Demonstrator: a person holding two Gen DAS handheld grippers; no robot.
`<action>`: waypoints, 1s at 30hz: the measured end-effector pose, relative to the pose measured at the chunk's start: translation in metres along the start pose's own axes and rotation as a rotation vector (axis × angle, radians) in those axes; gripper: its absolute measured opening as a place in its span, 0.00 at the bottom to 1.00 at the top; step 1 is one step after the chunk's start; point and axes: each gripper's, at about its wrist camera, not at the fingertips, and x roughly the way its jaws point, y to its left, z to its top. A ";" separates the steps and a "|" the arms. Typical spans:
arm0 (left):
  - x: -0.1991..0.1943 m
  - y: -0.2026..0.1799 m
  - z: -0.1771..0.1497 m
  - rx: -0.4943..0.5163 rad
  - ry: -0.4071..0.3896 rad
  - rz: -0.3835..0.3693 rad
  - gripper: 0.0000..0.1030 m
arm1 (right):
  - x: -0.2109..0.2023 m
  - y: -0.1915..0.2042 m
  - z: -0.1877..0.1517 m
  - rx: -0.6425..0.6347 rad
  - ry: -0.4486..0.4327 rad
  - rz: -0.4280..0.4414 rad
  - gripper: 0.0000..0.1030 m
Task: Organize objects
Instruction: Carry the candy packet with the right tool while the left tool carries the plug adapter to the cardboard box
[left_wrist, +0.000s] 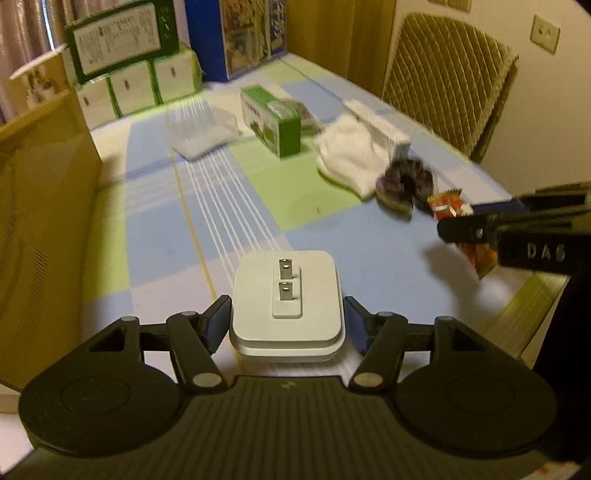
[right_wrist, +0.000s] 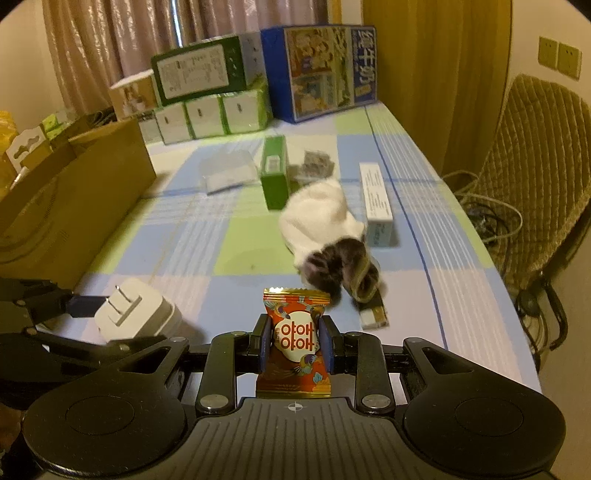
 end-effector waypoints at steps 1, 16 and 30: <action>-0.007 0.002 0.004 -0.005 -0.013 0.003 0.58 | -0.004 0.004 0.004 -0.006 -0.009 0.008 0.24; -0.140 0.133 0.051 -0.108 -0.163 0.230 0.58 | -0.026 0.131 0.105 -0.139 -0.151 0.316 0.24; -0.132 0.251 0.016 -0.222 -0.083 0.318 0.58 | 0.062 0.262 0.136 -0.210 -0.010 0.495 0.24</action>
